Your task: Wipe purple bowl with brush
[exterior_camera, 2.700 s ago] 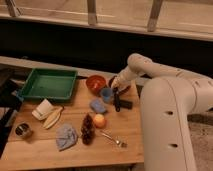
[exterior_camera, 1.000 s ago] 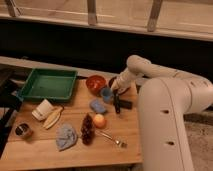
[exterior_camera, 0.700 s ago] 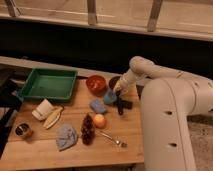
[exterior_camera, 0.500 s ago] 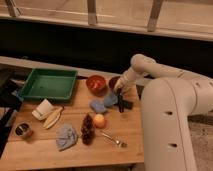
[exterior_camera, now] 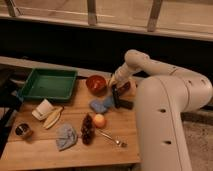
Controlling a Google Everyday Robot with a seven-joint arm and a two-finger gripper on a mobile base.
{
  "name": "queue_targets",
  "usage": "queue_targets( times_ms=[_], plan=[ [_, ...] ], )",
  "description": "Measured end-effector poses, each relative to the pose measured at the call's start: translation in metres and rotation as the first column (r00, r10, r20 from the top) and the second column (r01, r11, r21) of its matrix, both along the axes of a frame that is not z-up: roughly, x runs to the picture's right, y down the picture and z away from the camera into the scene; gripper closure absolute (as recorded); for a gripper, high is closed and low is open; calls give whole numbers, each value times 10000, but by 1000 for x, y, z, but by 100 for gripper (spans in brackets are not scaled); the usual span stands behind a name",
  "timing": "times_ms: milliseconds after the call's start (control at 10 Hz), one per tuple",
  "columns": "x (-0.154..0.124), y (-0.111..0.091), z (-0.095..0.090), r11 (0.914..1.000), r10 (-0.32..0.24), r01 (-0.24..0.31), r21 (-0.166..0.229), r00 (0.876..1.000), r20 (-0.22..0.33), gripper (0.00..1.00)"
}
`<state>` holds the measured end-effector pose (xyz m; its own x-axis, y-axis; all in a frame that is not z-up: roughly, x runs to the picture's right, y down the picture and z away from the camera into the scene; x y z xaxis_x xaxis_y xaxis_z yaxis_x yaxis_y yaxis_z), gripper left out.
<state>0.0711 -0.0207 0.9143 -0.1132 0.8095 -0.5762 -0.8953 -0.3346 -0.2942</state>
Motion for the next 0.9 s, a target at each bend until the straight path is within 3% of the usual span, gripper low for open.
queue_targets(
  times_ms=[200,500,900],
  plan=[
    [-1,12,0,9999,-16,17,-172,10000,65,100],
    [23,24,-4,9991,176,-190,-387,9992,-349,100],
    [35,6,-3,9996,234,-247,-165,9970,-741,100]
  ],
)
